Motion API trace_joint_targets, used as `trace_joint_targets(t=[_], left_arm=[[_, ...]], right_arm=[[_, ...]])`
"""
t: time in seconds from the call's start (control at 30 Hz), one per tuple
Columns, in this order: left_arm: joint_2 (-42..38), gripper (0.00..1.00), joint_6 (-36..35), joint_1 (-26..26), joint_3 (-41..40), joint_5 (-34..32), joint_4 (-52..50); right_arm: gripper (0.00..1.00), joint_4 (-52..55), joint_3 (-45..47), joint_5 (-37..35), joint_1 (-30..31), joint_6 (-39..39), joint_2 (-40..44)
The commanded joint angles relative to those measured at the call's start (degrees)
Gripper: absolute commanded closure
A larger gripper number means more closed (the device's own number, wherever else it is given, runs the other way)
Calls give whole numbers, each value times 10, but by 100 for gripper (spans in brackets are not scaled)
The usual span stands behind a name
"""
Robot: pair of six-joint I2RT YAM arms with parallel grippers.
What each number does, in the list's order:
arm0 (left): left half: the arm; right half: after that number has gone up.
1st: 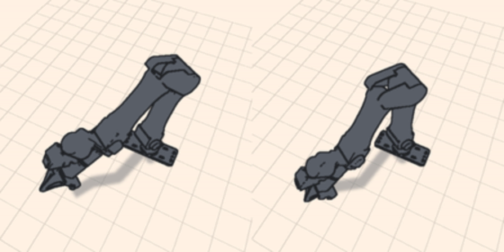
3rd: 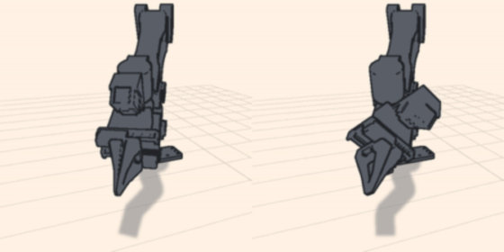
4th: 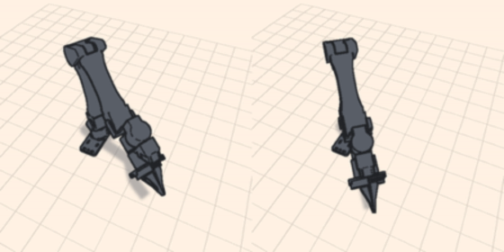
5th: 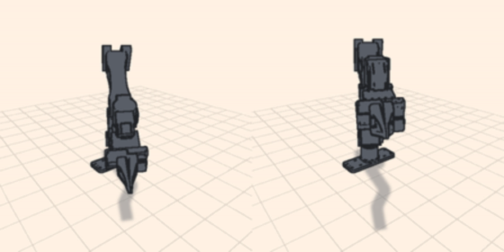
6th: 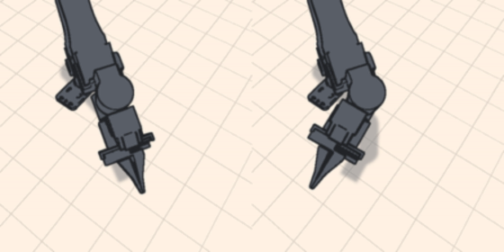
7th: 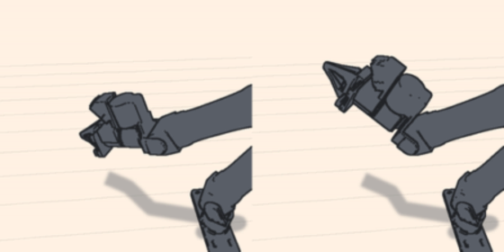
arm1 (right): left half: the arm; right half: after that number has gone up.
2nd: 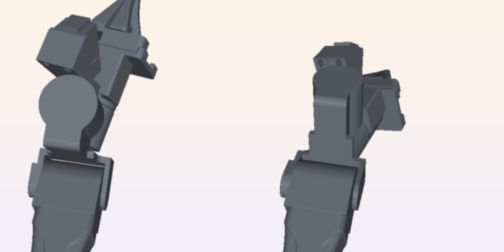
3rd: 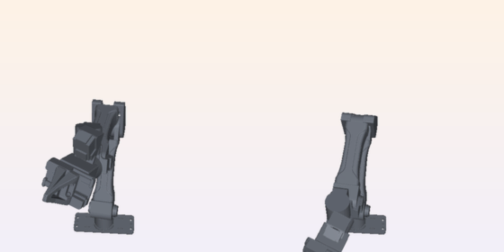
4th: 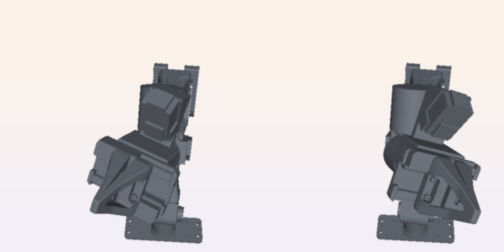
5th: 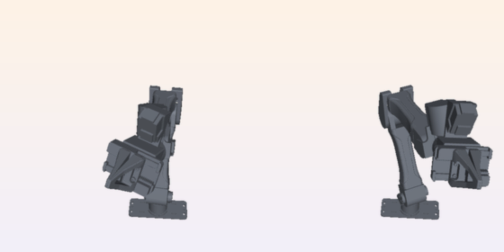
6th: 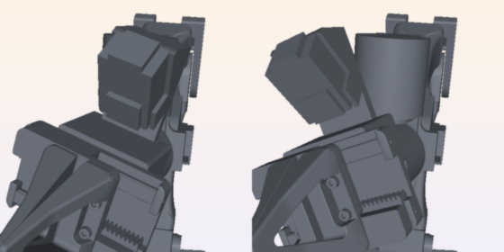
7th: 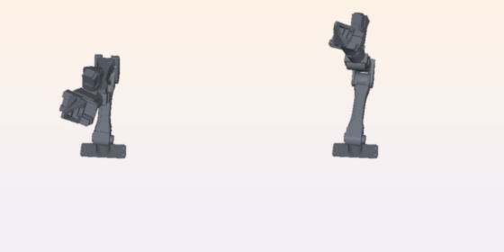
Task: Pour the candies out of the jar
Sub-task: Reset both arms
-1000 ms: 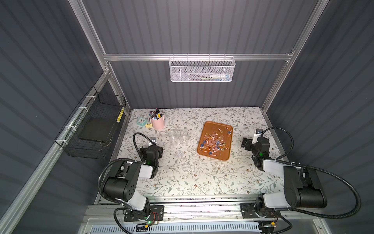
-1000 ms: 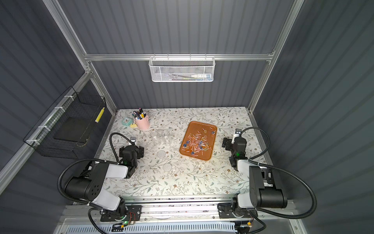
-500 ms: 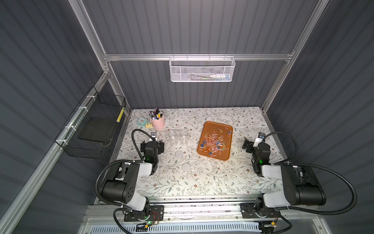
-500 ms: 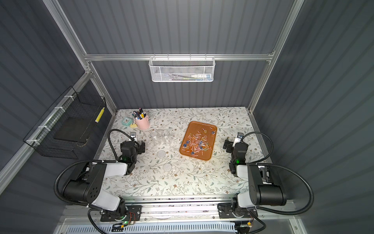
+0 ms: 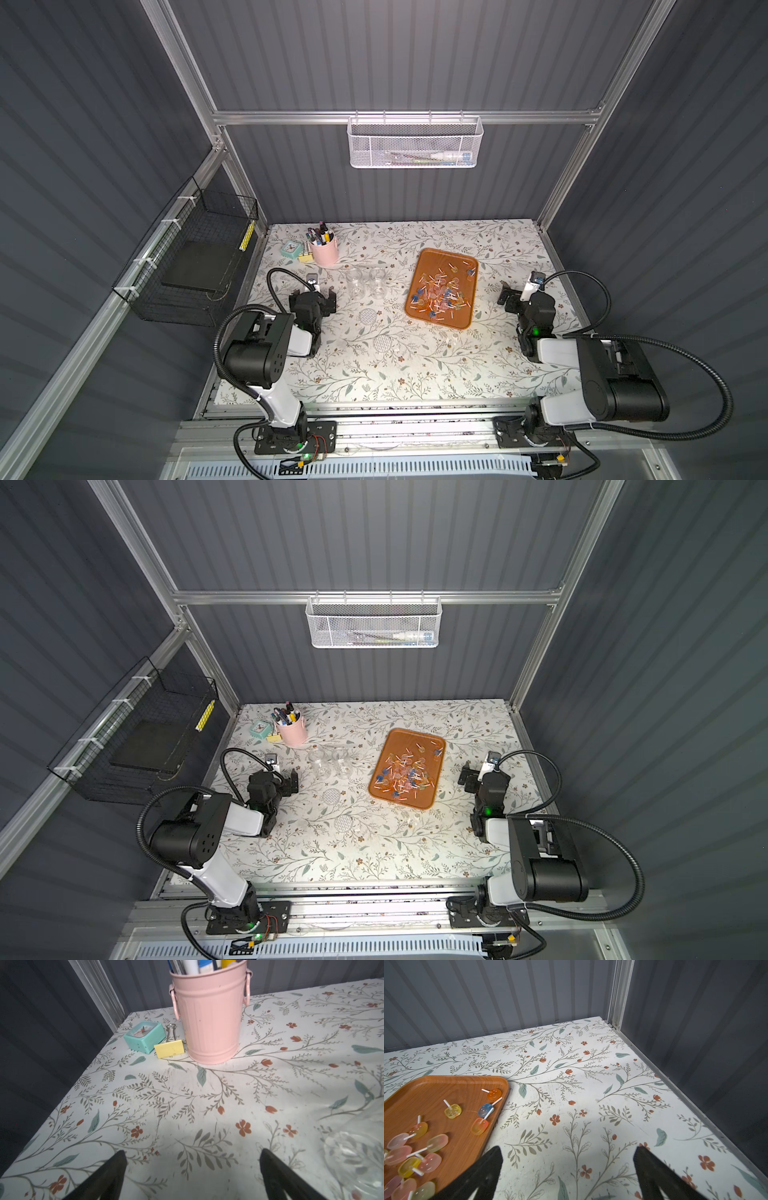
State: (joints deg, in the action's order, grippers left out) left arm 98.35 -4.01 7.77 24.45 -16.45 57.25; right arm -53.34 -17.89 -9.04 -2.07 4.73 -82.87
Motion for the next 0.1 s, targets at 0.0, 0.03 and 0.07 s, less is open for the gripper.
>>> trace_joint_targets(t=[0.0,0.03,0.07], left_arm=[[0,0,9,-3,8,4,-11],[3,0,9,-3,8,4,-7],[1,0,9,-3,8,5,-9]], right_arm=[[1,-13,-4,-8,0,2,3],[1,-11,-5,-9,0,2,2],[1,-10,-5,-9,0,2,2]])
